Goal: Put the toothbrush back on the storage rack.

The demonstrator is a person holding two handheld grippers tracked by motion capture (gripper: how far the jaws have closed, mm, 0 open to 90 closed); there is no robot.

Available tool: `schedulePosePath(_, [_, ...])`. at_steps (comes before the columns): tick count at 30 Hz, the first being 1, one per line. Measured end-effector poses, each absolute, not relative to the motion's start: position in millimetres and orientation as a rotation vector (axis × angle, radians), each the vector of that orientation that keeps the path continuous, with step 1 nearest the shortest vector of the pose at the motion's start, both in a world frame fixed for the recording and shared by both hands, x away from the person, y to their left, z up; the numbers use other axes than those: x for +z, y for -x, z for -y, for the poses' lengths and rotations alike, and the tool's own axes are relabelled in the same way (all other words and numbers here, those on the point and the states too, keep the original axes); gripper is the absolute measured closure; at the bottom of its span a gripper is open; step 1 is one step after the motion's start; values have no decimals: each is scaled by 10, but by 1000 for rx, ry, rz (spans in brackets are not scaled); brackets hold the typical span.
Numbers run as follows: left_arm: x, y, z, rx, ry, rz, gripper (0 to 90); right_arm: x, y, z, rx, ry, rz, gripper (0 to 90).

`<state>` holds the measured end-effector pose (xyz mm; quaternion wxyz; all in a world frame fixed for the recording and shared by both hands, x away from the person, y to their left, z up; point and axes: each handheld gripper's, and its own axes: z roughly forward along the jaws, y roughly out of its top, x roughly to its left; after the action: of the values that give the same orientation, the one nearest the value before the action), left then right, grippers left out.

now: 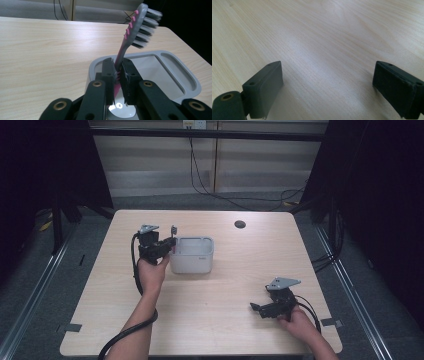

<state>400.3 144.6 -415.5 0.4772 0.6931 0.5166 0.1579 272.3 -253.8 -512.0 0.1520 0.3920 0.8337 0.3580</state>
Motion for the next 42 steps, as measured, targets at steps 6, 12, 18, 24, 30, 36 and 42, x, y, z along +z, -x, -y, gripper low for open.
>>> schedulePosePath(6, [-4164, -3991, -1442, 390, -1704, -1255, 822, -5121, -2724, 2538, 1028, -1124, -2392, 88])
schedulePosePath(12, [-4162, -3982, -1437, 388, -1699, -1259, 821, -5121, -2724, 2538, 1028, -1124, -2392, 88])
schedulePosePath(18, [-4160, -3982, -1446, 387, -1701, -1260, 821, -5120, -2723, 2538, 1028, -1125, -2393, 88])
schedulePosePath(24, [-4150, -3978, -1451, 394, -1706, -1256, 819, -5120, -2723, 2538, 1028, -1126, -2392, 88])
schedulePosePath(30, [-4141, -3970, -1460, 417, -1709, -1219, 704, -5121, -2724, 2538, 1028, -1124, -2392, 88])
schedulePosePath(36, [-4151, -3964, -1463, 447, -1723, -1199, 595, -5120, -2723, 2538, 1028, -1125, -2392, 88])
schedulePosePath(42, [-4123, -3958, -1472, 467, -1713, -1198, 532, -5120, -2723, 2538, 1028, -1125, -2392, 88])
